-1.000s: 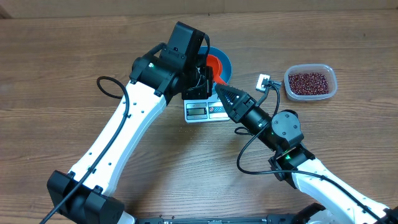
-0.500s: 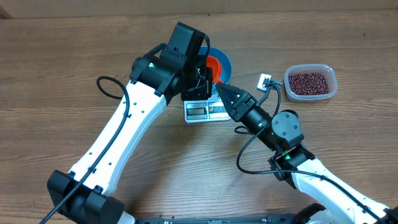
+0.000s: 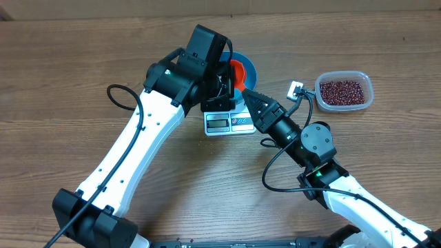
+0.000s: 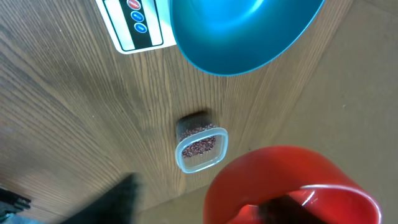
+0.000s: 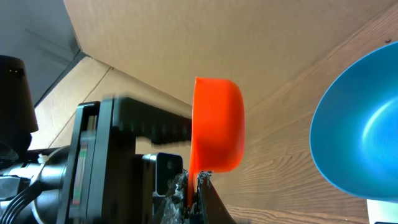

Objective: Scoop item into bowl and weigh 150g on scale
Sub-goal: 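Grasp the blue handle with the right gripper, then release the scoop from the left gripper, carry it right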

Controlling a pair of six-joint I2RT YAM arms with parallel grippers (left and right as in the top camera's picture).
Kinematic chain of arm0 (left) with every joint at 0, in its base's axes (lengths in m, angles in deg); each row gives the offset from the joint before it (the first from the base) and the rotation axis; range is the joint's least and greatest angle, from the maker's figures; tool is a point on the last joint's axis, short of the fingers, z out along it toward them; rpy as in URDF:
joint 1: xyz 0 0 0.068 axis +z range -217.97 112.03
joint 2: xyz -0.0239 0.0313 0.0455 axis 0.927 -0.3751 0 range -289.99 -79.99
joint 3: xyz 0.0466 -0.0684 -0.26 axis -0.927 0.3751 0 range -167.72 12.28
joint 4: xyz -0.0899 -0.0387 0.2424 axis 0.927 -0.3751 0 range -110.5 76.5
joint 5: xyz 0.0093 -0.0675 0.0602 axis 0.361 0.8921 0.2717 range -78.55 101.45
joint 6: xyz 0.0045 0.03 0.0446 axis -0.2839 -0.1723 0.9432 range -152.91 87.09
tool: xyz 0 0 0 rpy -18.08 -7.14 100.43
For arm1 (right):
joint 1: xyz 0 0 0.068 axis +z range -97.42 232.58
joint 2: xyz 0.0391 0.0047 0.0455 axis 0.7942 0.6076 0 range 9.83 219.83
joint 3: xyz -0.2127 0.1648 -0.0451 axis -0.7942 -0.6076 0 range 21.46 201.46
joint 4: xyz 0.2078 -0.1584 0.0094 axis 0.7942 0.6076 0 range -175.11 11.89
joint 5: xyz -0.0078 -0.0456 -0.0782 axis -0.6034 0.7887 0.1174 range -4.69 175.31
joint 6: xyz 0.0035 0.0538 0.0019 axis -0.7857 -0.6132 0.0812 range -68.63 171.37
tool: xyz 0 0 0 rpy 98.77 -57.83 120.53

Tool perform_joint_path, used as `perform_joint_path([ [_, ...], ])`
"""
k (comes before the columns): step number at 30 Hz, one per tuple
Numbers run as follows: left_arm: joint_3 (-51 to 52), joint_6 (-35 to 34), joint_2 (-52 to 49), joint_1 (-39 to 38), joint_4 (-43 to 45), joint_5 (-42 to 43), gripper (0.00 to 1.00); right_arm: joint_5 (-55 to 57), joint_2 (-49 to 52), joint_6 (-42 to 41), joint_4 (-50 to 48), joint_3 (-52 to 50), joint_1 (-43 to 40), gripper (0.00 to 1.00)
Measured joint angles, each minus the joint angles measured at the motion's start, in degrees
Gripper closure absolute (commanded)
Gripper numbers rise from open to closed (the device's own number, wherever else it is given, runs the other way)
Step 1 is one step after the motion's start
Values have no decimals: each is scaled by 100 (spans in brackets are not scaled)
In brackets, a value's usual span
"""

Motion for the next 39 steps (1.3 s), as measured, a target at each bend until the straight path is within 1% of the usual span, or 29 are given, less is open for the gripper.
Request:
perform_joint_path([
  [3, 0, 15, 0, 0, -2, -2, 0, 2, 0, 0, 101, 0, -2, 96],
  [6, 0, 68, 0, 0, -4, 0, 0, 0, 0, 13, 498, 2, -74, 96],
  [8, 0, 293, 0, 0, -4, 0, 1, -2, 0, 70, 629, 2, -166, 96],
  [10, 0, 693, 0, 0, -4, 0, 0, -46, 0, 208, 638, 2, -251, 96],
  [14, 0, 2050, 0, 9, -11, -2, 1, -341, -17, 704, 800, 4, -498, 96],
  [18, 0, 3480, 0, 105, -20, 42, 1, -481, -155, 1084, 1464, 7, -883, 96],
  [19, 0, 3969, 0, 181, -22, 92, 0, -498, -269, 1204, 1628, 7, -1029, 96],
  [23, 0, 5351, 0, 426, -22, 330, 0, -522, -789, 1556, 2229, 11, -1434, 96],
  [24, 0, 5862, 2, 498, -35, 415, 0, -518, -1001, 1676, 2450, 11, -1578, 96],
  [26, 0, 6640, 9, 535, -90, 505, 0, -522, -1274, 1853, 2732, 11, -1766, 96],
  [27, 0, 7123, 11, 538, -166, 546, 5, -518, -1488, 2009, 2979, 11, -1915, 96],
  [28, 0, 7541, 15, 538, -269, 577, 16, -518, -1598, 2116, 3121, 11, -2009, 96],
  [29, -2, 7879, 17, 531, -380, 597, 31, -520, -1735, 2240, 3366, 11, -2116, 96],
  [30, -2, 8373, 20, 531, -584, 619, 41, -520, -1775, 2284, 3434, 11, -2155, 96],
  [31, -2, 8771, 20, 531, -726, 619, 59, -518, -1904, 2439, 3727, 11, -2302, 96],
  [32, -2, 9256, 22, 531, -909, 597, 67, -518, -1941, 2503, 3792, 11, -2361, 96],
  [33, -2, 9525, 22, 531, -981, 553, 88, -511, -1989, 2662, 4002, 17, -2468, 96],
  [34, -2, 9921, 22, 531, -1128, 444, 96, -511, -1996, 2710, 4081, 15, -2490, 96],
  [36, -2, 10268, 22, 531, -1272, 227, 96, -459, -2002, 2828, 4402, 22, -2516, 96],
  [39, -2, 10515, 22, 533, -1322, -59, 96, -345, -2004, 2916, 4675, 22, -2518, 96],
])
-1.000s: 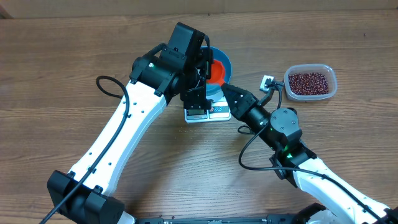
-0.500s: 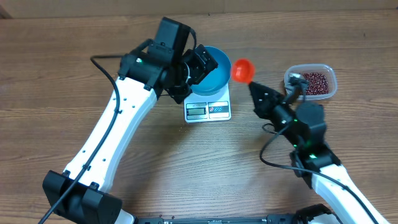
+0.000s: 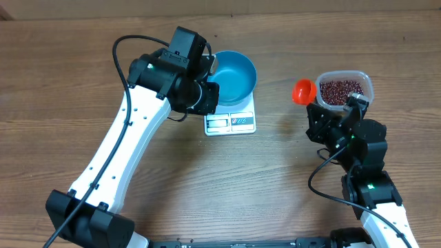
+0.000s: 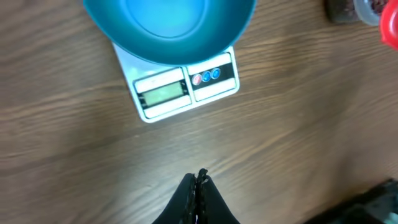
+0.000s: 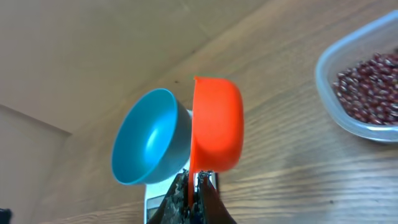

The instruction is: Scoop item into bowl and weigh 150g on scale

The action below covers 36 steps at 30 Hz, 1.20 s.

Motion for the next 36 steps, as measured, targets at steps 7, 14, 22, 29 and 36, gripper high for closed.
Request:
perform_joint_path([
  [7, 0, 214, 0, -188, 297, -627, 96, 168, 0, 144, 258, 0, 0, 96],
  [14, 372, 468, 66, -1014, 938, -1338, 96, 496, 0, 195, 376, 0, 0, 96],
  [22, 2048, 684, 105, -1294, 2813, -1480, 95, 629, 0, 223, 431, 0, -4, 96],
  [29, 3008, 769, 105, -1333, 4039, -1497, 95, 645, 0, 236, 433, 0, -4, 96],
  [36, 3351, 826, 105, -1394, 4450, -1497, 96, 645, 0, 234, 433, 0, -7, 96],
])
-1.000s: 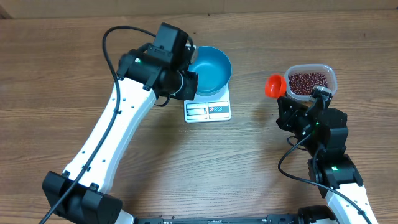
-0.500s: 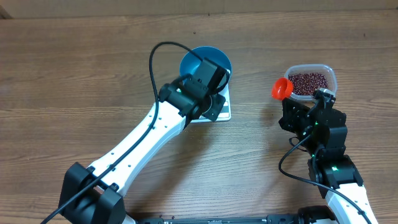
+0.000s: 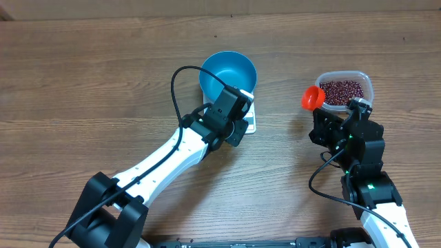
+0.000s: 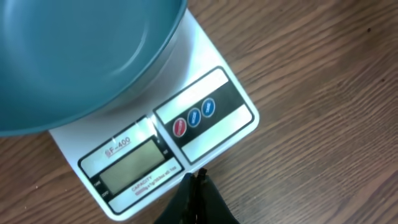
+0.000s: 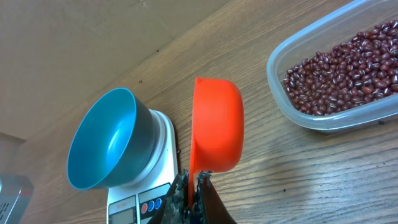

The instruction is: Scoop item into bowl and weigh 150g on scale

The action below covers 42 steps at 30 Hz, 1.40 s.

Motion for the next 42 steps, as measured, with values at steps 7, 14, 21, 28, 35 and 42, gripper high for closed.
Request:
perform_joint_path([
  [7, 107, 153, -190, 0, 323, 0, 96, 50, 0, 2, 68, 0, 0, 96],
  [14, 109, 157, -299, 0, 651, -2, 96, 72, 0, 2, 79, 0, 2, 96],
  [21, 111, 157, -717, 0, 835, -2, 96, 109, 0, 0, 105, 0, 2, 96],
  [28, 111, 157, -857, 0, 953, -44, 96, 114, 0, 2, 107, 0, 2, 96],
  [35, 111, 157, -990, 0, 1045, -243, 96, 133, 0, 2, 109, 0, 0, 96],
  [42, 111, 157, -1058, 0, 1095, -354, 96, 138, 229, 2, 0, 0, 2, 96],
])
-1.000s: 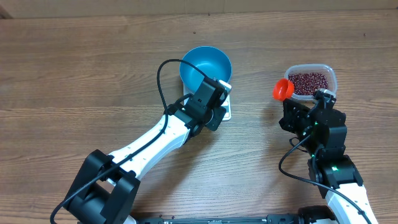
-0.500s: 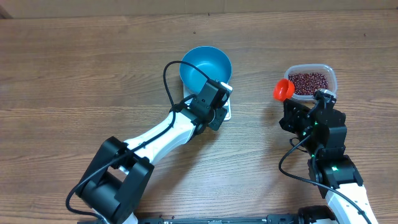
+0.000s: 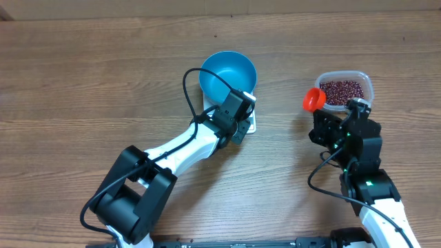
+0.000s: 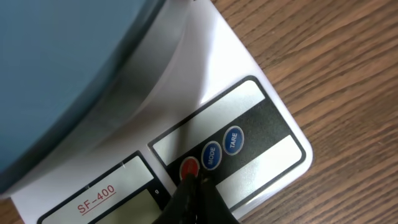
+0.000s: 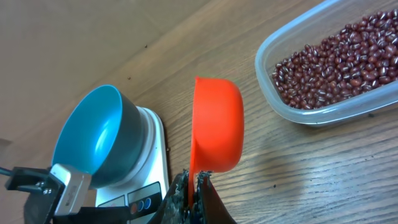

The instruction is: Scoop item into bowl and weigh 150g on scale

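Observation:
An empty blue bowl [image 3: 228,73] stands on the white scale [image 4: 249,118], also seen in the right wrist view [image 5: 149,193]. My left gripper [image 4: 194,179] is shut, its tips on the red button [image 4: 188,167] of the scale's panel beside two blue buttons. My right gripper [image 5: 194,180] is shut on the handle of an orange scoop [image 5: 216,123], held in the air next to a clear tub of red beans [image 5: 336,68]. From above, the scoop [image 3: 313,98] hangs at the tub's [image 3: 343,90] left edge.
Wooden table [image 3: 83,89] all around. The left arm's black cable [image 3: 200,86] loops over the bowl's left side. Cardboard wall along the table's far edge [image 5: 93,37].
My left gripper has come down from just above the scale's front edge onto its red button. The right gripper with the scoop has barely shifted beside the bean tub.
First both grippers met over the scale, the orange scoop between them. Then my right gripper held the scoop near the bean tub while my left, shut and empty, hung back from the scale. The left then closed in on the panel and now touches the red button.

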Controlling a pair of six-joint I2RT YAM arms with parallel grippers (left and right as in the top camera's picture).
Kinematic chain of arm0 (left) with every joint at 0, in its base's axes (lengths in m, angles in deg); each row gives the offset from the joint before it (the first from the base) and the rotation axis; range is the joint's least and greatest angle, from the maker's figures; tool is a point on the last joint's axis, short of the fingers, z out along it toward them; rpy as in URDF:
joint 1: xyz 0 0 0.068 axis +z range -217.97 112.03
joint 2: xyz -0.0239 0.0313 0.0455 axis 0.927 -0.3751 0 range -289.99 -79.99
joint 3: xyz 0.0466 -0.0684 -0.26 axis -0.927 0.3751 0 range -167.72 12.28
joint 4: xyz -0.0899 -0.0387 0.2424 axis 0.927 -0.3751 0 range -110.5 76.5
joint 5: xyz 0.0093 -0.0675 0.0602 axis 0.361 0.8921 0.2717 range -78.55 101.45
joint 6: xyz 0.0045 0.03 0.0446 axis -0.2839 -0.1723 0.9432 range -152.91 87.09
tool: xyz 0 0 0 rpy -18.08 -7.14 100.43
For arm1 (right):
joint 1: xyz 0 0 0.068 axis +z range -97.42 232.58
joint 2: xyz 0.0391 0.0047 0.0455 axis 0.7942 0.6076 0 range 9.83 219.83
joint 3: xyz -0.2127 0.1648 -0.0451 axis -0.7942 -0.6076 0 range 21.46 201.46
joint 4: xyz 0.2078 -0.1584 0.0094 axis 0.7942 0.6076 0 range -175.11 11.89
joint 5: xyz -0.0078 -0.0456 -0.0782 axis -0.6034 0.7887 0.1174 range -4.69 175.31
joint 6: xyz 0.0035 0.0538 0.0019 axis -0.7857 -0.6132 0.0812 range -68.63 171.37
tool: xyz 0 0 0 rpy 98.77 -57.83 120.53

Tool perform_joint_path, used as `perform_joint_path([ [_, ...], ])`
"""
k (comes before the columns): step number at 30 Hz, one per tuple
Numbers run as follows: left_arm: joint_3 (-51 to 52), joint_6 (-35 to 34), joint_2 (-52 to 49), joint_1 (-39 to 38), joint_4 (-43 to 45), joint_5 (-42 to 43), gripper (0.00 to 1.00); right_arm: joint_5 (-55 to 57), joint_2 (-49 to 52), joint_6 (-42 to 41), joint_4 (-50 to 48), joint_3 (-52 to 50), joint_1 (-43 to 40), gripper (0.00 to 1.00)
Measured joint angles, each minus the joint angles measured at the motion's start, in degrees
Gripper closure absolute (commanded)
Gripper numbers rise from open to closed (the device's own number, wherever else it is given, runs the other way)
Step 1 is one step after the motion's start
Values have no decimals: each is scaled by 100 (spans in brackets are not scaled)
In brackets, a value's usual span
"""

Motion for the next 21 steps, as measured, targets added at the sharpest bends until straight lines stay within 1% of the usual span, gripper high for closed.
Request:
perform_joint_path([
  [15, 0, 0, -122, 0, 138, -203, 96, 0, 131, -20, -55, 0, 0, 96],
  [21, 0, 127, -155, 0, 256, -208, 96, -4, 131, -22, -55, 0, 0, 96],
])
